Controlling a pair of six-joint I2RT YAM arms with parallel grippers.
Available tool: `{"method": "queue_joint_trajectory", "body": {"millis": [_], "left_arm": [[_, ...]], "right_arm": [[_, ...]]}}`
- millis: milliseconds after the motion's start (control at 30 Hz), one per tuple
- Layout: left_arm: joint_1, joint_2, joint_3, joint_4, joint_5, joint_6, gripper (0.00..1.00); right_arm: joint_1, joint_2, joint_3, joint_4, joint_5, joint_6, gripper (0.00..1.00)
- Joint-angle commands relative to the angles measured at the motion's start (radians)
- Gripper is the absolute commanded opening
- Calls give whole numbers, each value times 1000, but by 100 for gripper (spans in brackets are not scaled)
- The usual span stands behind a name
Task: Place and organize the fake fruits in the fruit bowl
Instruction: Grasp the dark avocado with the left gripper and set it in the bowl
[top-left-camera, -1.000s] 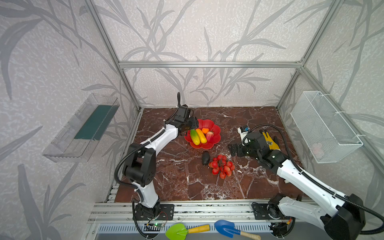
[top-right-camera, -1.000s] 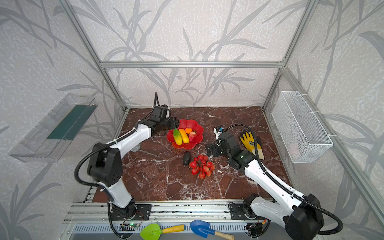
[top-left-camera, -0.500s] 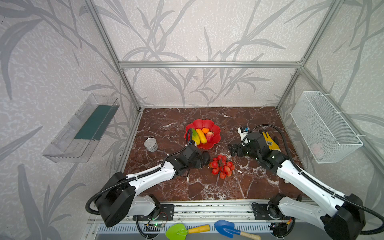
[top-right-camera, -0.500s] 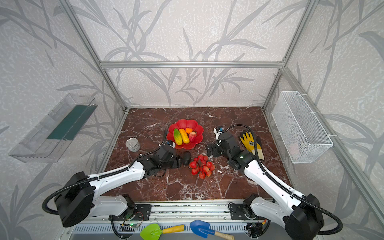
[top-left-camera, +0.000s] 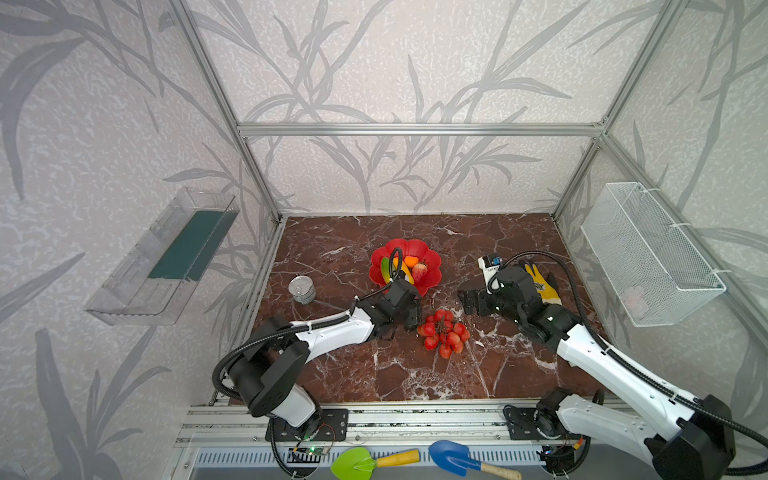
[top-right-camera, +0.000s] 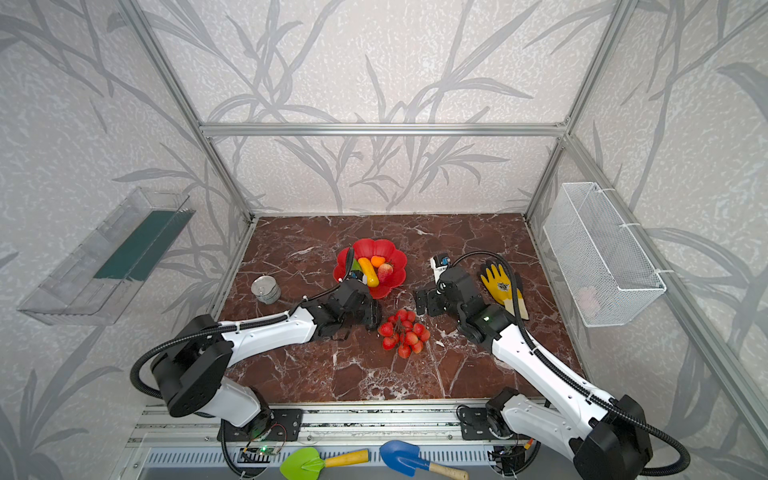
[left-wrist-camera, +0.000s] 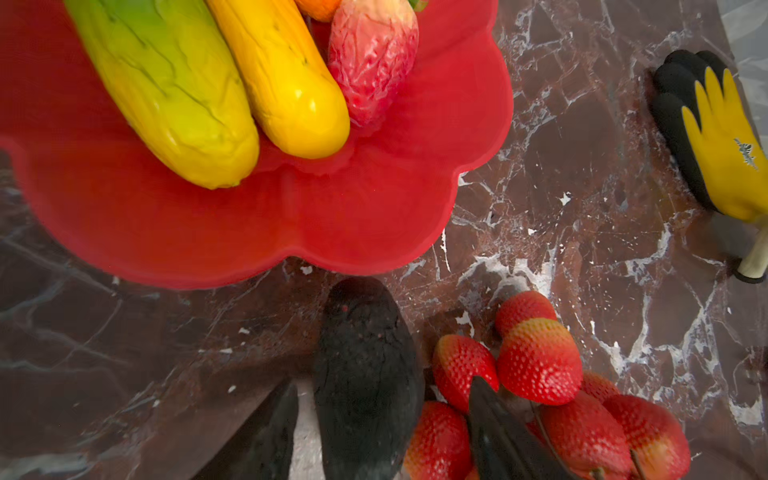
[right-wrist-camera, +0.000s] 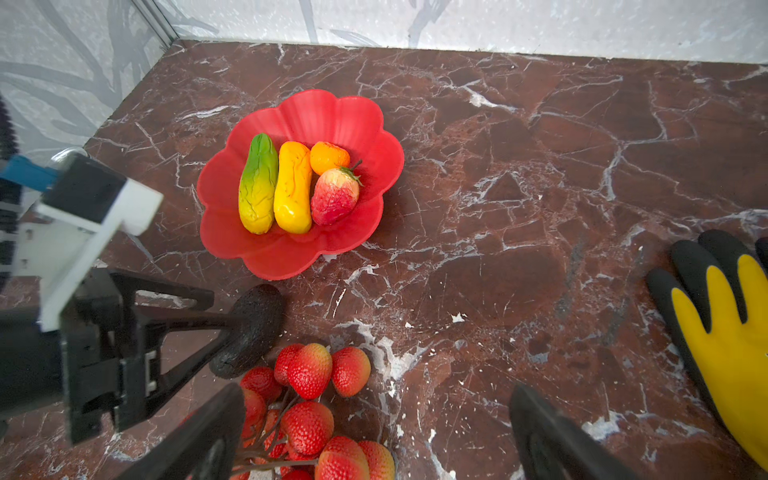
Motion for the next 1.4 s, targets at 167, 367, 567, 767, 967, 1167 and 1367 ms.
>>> {"method": "queue_joint_trajectory", "body": {"millis": [167,367,567,767,967,1167,1367], "left_arm": [[-1,120,86,-59,1,14,57],[-1,61,41,-73,-16,15,32],[0,-116,-59,-118,-48,3,26],[10,-323,-85,-137,-97,74,26],[106,-259,68,-165,2,231,26],[162,-33,255,-164,123,353,25],[180,153,382,-157,201,428,25]], "right_arm": [[-5,-17,-3,-8,18,-17,99],[-6,-15,-6,-2,18,-19,99],[-7,7,-4,20,0,-10,99],[-7,24,-2,36,-18,1,99],[-7,31,6,31,-36,10,99],[-6,7,-3,6,-38,14,99],[-7,-23,-17,-12,-36,21,99]]}}
